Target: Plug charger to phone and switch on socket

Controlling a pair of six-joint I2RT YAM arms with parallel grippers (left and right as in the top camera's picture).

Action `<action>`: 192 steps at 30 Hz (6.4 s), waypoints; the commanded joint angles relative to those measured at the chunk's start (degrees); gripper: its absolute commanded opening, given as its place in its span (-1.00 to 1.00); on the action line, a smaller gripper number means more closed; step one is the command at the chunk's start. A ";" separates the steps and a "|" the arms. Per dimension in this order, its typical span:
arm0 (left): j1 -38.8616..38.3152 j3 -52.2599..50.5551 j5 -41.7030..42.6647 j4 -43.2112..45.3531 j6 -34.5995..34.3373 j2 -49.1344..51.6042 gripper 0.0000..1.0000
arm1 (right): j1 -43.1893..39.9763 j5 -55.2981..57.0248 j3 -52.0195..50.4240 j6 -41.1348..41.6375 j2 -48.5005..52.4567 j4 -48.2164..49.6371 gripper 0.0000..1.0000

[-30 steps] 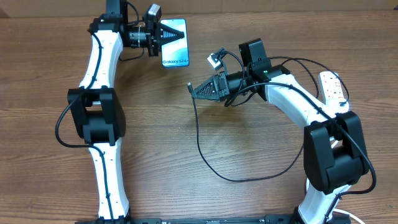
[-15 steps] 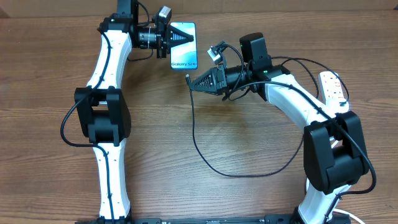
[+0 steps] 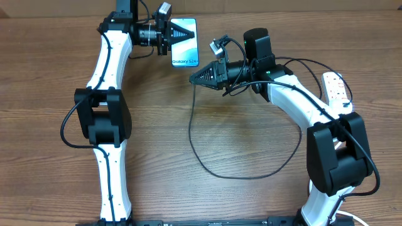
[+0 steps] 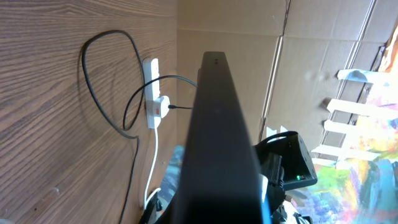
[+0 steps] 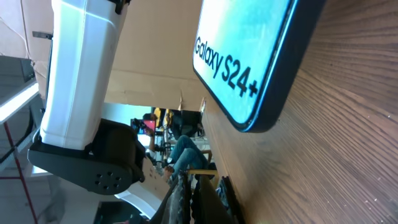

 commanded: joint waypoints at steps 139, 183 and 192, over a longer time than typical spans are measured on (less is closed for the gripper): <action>7.04 0.92 7.04 5.42 0.70 -1.44 -0.92 | 2.78 4.66 1.31 -9.90 2.73 -0.48 -0.93; 2.89 0.92 3.26 12.66 -14.49 -1.44 -0.92 | 1.88 3.98 1.31 8.55 2.73 17.77 -0.93; 2.71 0.92 4.50 12.66 -14.47 -1.44 -0.92 | 1.84 5.27 1.31 8.57 2.73 17.94 -0.93</action>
